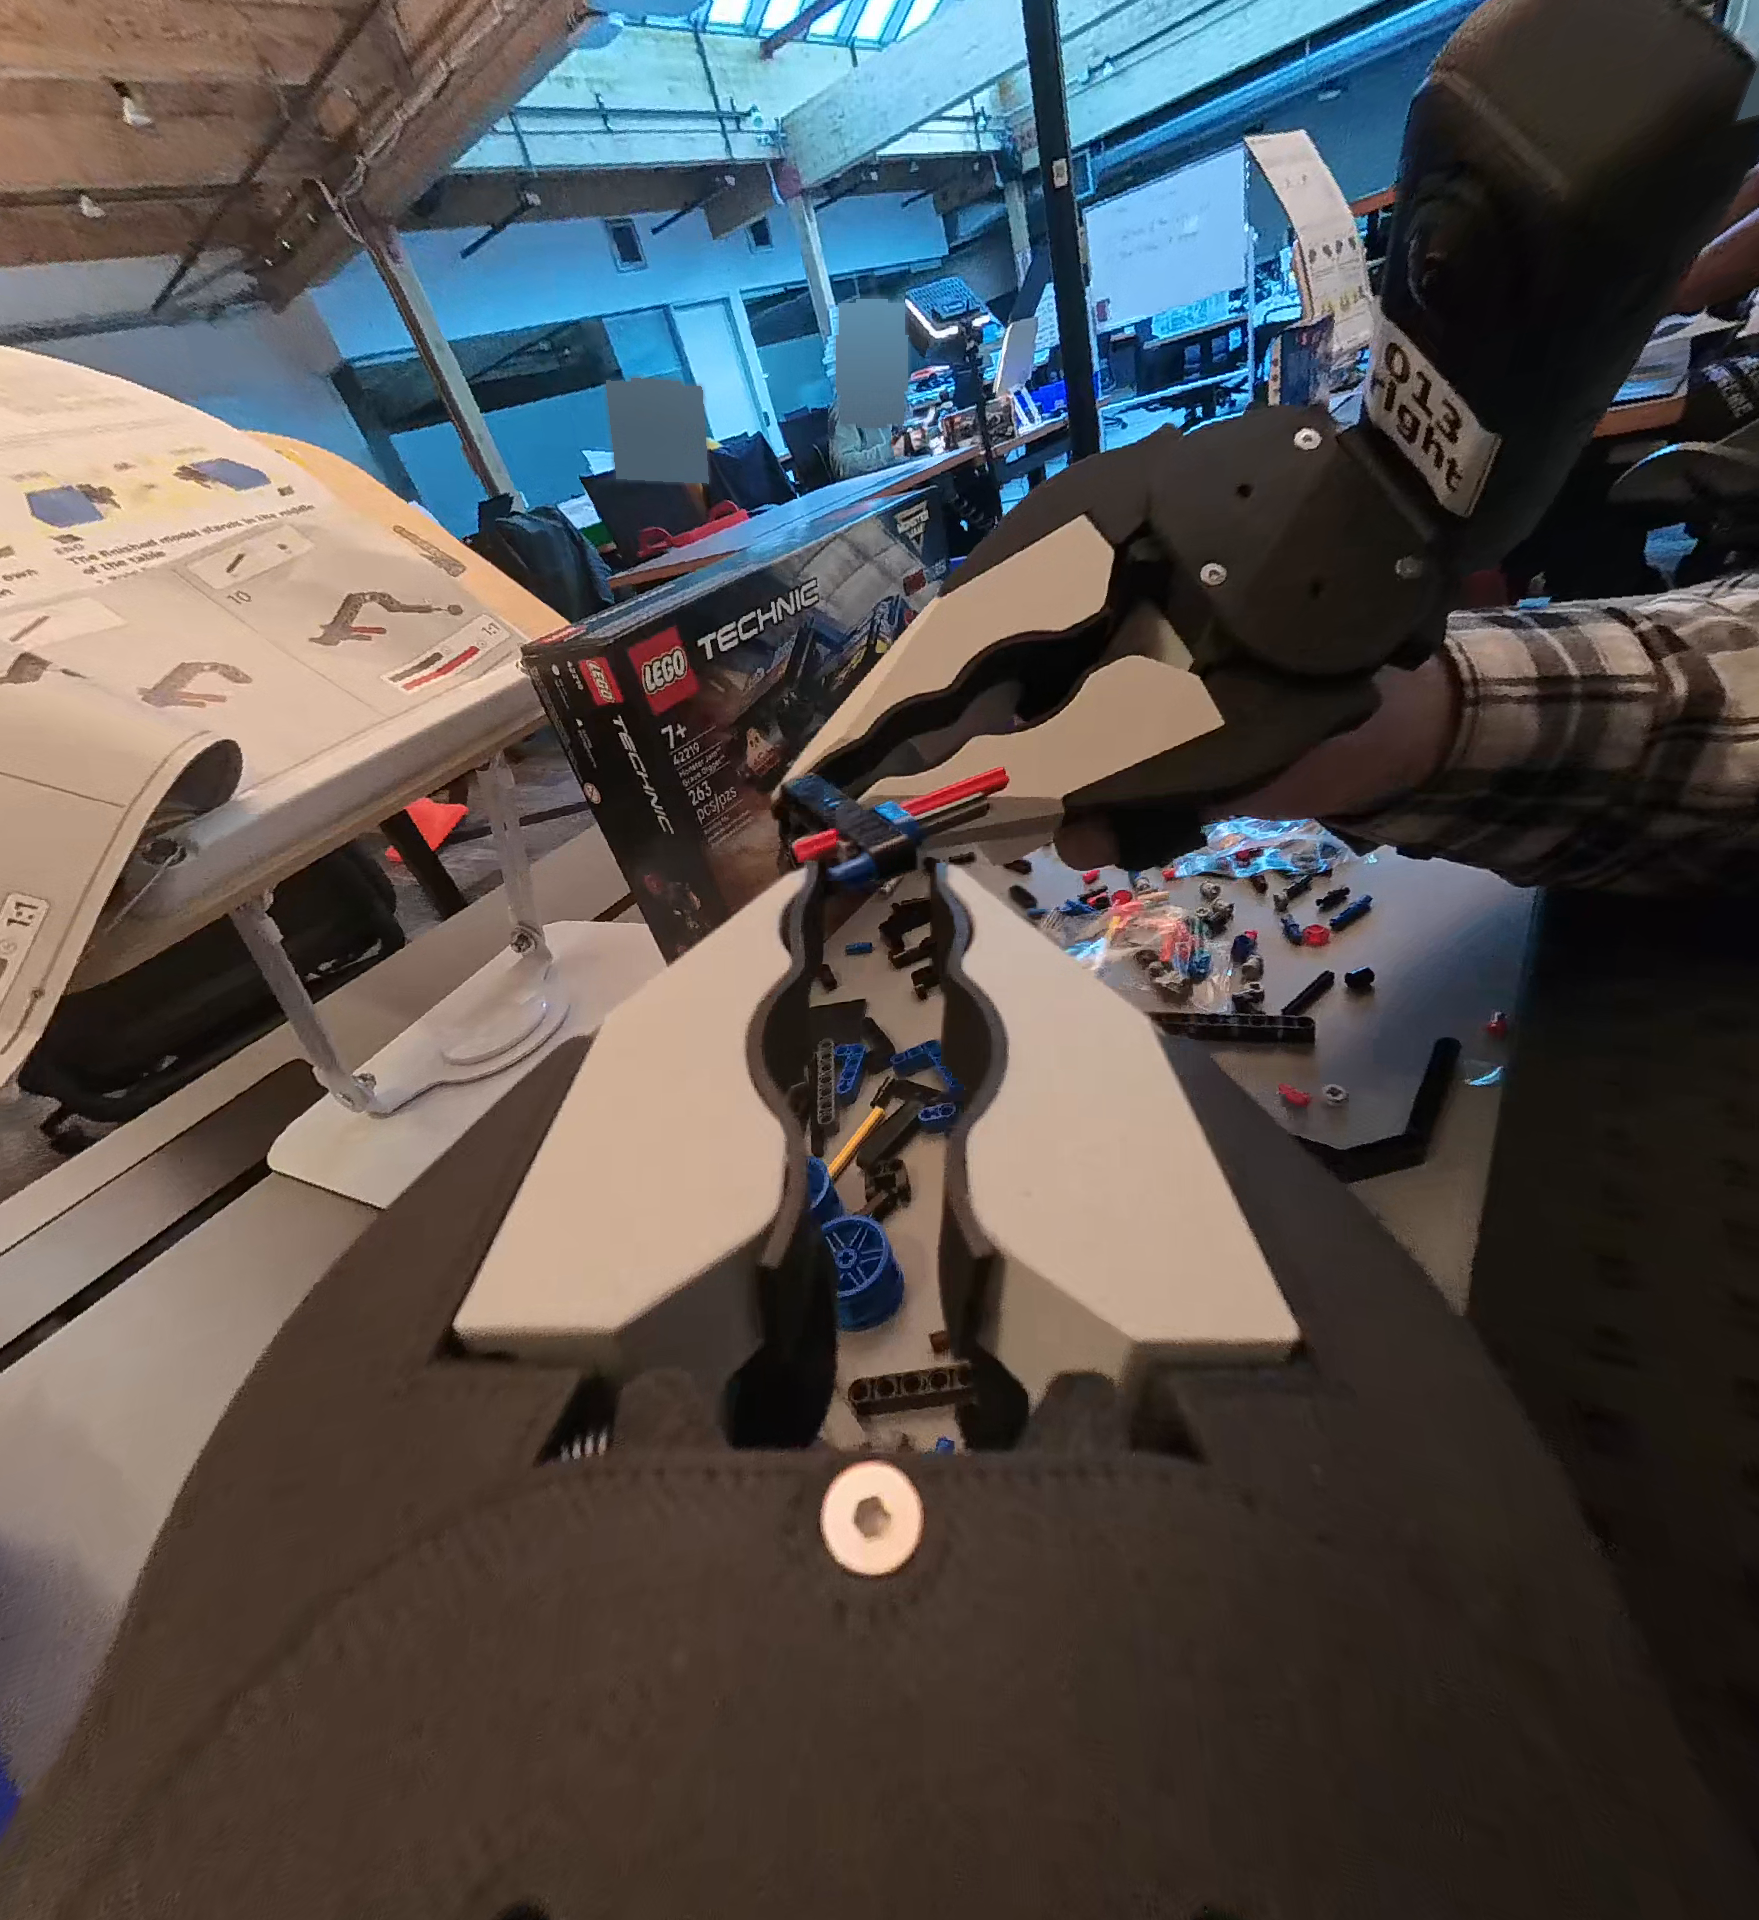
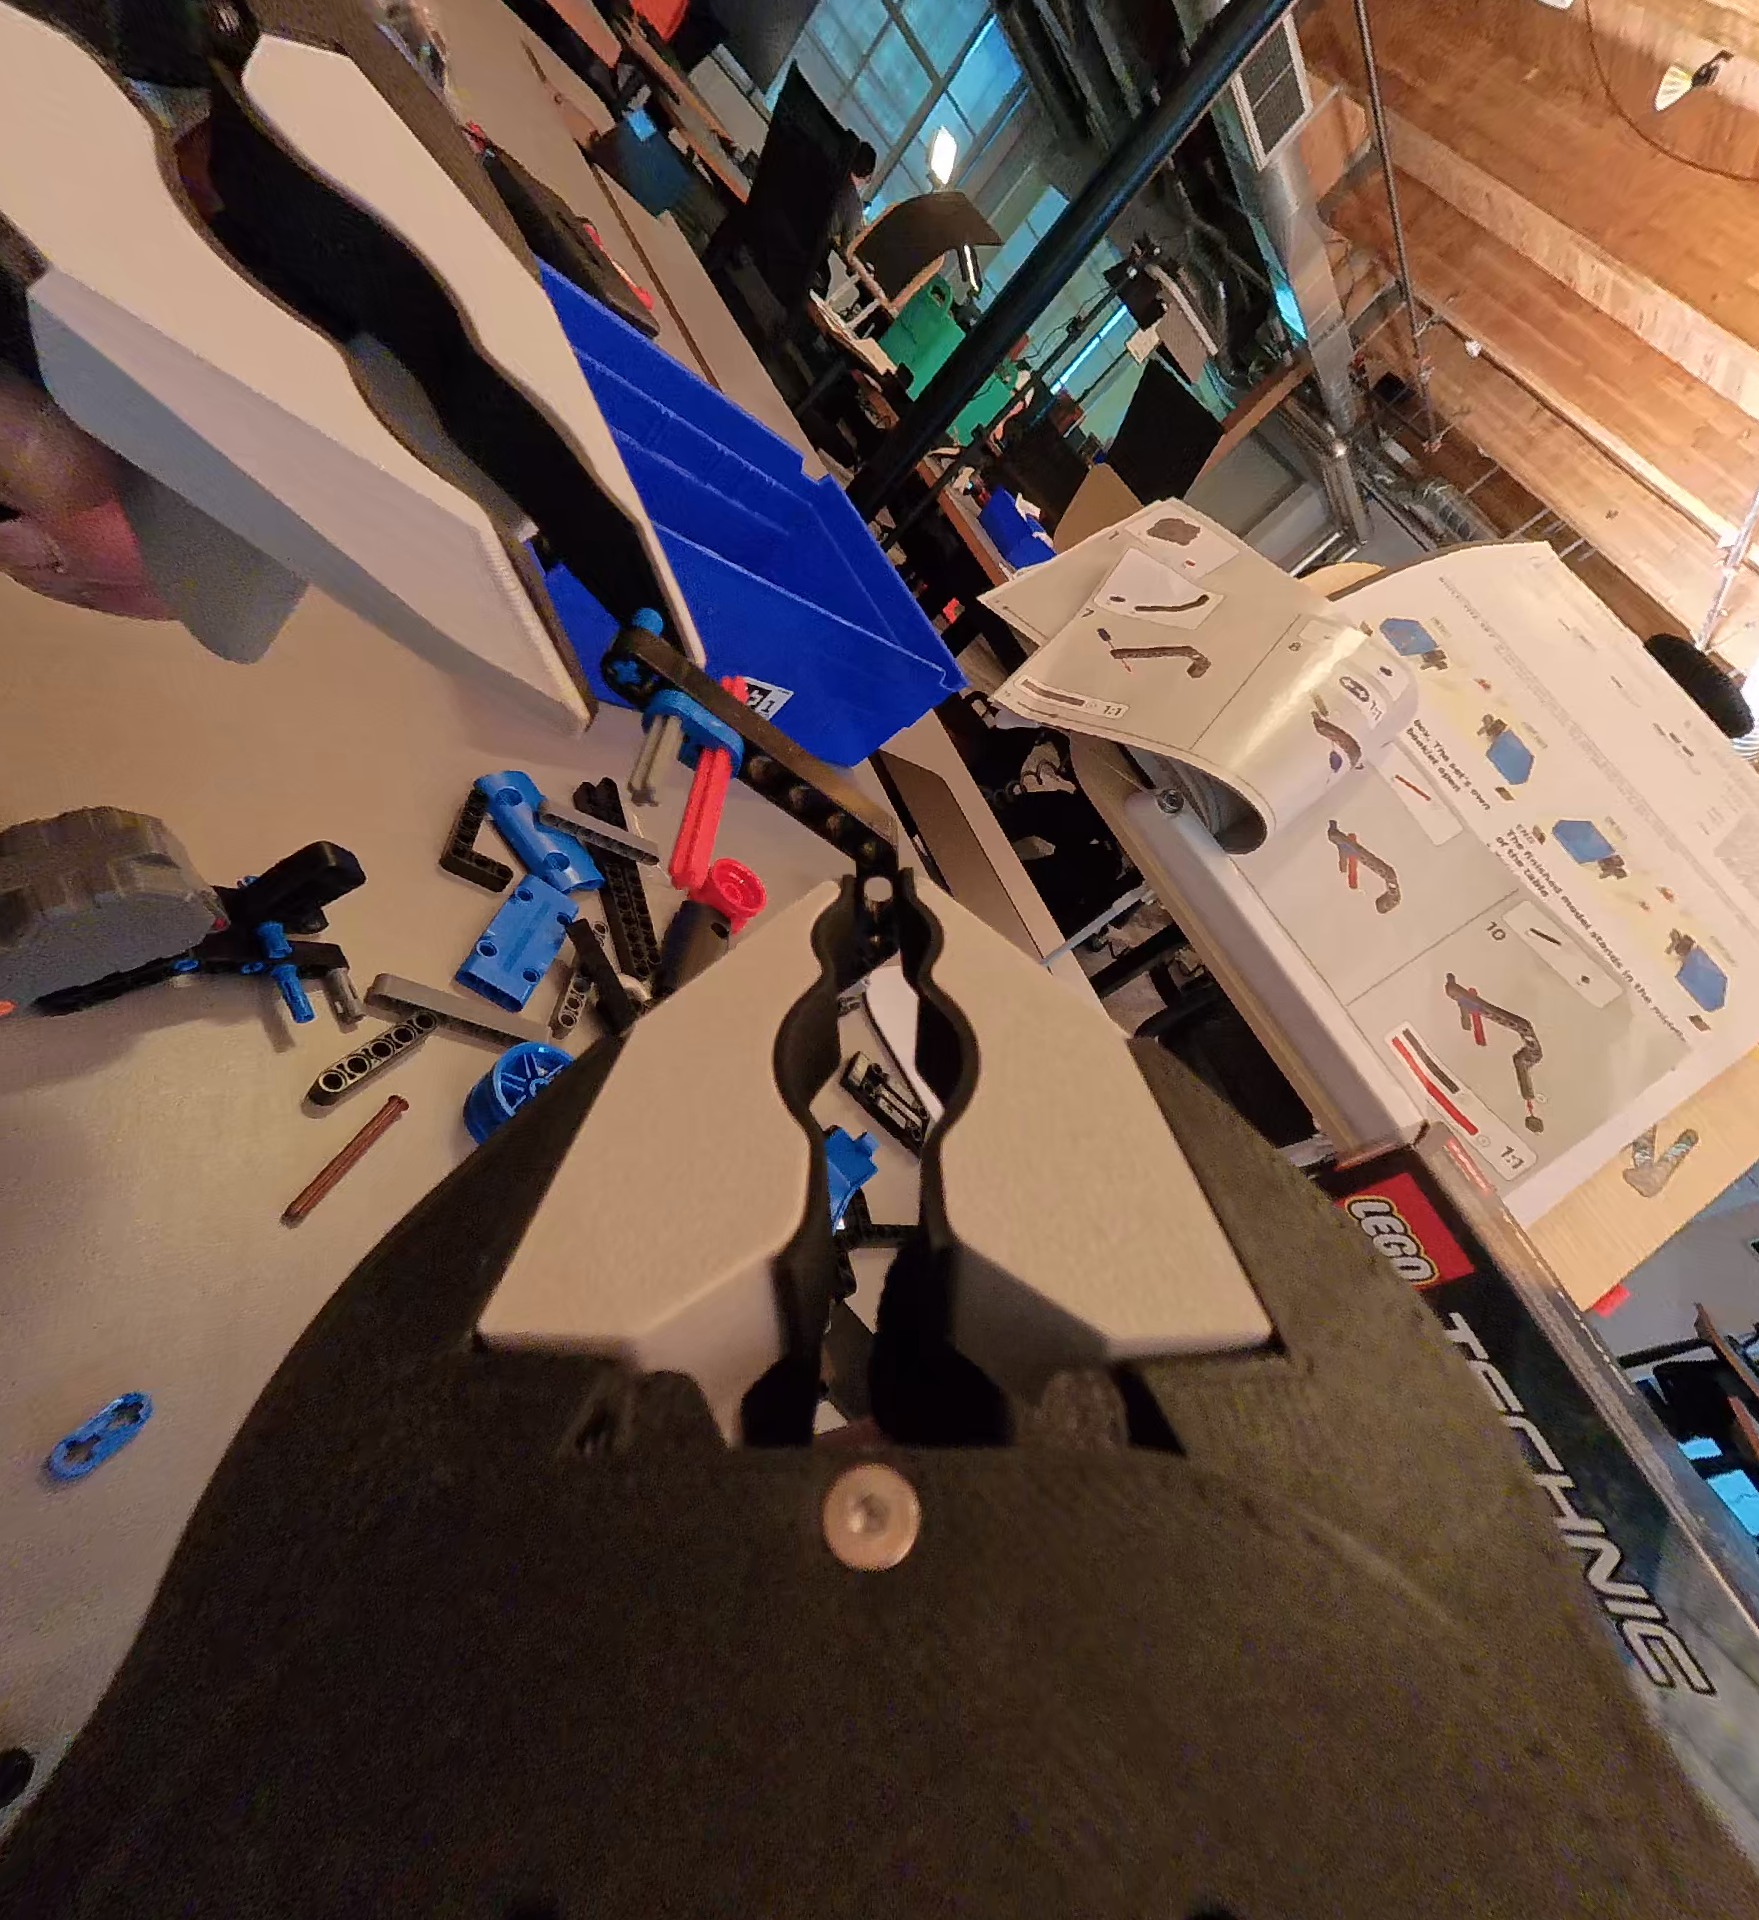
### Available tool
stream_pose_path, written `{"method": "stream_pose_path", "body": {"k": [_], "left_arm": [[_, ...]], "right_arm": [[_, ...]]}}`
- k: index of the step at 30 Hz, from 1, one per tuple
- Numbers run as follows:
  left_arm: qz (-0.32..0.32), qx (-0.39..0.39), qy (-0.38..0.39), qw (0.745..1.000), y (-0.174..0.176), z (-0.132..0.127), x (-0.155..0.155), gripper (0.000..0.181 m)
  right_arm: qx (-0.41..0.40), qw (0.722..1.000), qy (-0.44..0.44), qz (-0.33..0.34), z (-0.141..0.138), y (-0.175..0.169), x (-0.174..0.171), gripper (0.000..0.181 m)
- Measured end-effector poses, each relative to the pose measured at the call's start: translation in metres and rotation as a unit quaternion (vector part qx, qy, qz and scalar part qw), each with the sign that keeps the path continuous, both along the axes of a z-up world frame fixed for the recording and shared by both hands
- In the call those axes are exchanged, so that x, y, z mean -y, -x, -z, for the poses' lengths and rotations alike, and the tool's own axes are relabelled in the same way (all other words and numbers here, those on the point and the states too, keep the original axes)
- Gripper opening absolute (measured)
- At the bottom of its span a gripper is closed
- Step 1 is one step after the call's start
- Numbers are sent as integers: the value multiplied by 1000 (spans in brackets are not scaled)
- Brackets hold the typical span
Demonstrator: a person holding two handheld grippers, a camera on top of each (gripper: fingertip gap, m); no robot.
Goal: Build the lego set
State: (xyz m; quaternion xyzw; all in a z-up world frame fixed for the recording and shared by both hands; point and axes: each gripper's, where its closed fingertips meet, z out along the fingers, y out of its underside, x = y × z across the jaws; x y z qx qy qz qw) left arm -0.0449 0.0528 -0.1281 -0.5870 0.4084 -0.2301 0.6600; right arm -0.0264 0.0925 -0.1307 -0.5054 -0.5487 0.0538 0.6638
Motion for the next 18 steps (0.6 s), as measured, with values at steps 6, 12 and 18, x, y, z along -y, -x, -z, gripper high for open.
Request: {"method": "stream_pose_path", "body": {"k": [6, 12, 18], "left_arm": [[0, 2, -9, 1000, -2, -2, 0, 14], [4, -3, -25, 1000, -4, -5, 3, 12], [6, -9, -38, 999, -3, -6, 4, 12]], "right_arm": [[-6, 1000, -3, -4, -1, 0, 1, 5], [-12, 1000, 3, -15, -1, 1, 4, 5], [-17, 999, 14, -26, 0, 2, 6, 4]]}}
